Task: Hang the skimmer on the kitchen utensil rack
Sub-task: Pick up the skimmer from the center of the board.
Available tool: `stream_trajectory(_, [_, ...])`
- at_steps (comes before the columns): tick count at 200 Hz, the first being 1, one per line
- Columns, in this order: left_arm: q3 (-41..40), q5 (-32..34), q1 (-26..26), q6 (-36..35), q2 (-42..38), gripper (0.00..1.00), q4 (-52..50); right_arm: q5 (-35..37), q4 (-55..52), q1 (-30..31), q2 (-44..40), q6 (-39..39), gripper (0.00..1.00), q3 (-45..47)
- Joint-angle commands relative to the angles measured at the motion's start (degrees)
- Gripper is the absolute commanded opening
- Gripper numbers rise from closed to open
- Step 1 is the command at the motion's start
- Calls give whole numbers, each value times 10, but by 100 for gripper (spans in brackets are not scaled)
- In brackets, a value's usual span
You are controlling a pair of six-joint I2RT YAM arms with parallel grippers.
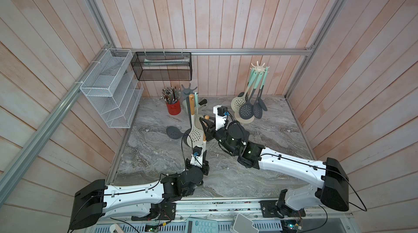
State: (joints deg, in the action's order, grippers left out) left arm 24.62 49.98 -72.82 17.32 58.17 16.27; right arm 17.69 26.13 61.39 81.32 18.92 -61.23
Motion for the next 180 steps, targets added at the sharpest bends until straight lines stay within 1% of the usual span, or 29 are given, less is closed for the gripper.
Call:
stream_trajectory(1, [25, 12, -2, -11, -3, 14, 25, -6, 4, -8, -10, -1, 19, 8])
stream_trajectory(16, [24, -2, -1, -13, -14, 29, 25, -21, 4, -15, -20, -9, 15, 12])
stream_trajectory(30, [17, -28, -1, -19, -34, 43, 28, -43, 7, -27, -32, -19, 13, 21])
stream_trajectory(42, [11, -66, 3, -25, -58, 51, 29, -83, 11, -44, -44, -28, 11, 34])
stream_trajectory(52, [9, -110, 16, -28, -81, 54, 19, -122, 21, -61, -58, -39, 11, 50])
stream_trajectory(75, [7, -227, 61, -27, -131, 58, -13, -250, 52, -108, -98, -61, 12, 95])
stream_trajectory(98, [16, -343, 117, -31, -153, 59, -43, -345, 45, -149, -130, -79, 14, 112])
stream_trajectory(109, [27, -383, 137, -34, -144, 59, -53, -380, 38, -166, -140, -81, 14, 114])
stream_trajectory(133, [46, -448, 161, -50, -105, 60, -45, -457, 25, -194, -152, -86, 13, 116])
stream_trajectory(146, [52, -490, 175, -57, -85, 60, -29, -494, 24, -206, -158, -87, 13, 118])
stream_trajectory(155, [55, -519, 176, -61, -73, 60, -13, -511, 25, -214, -161, -83, 13, 120])
stream_trajectory(158, [55, -530, 194, -62, -69, 61, -7, -515, 25, -217, -162, -79, 13, 121])
stream_trajectory(180, [61, -618, 221, -71, -41, 61, 31, -565, 48, -241, -167, -58, 13, 127])
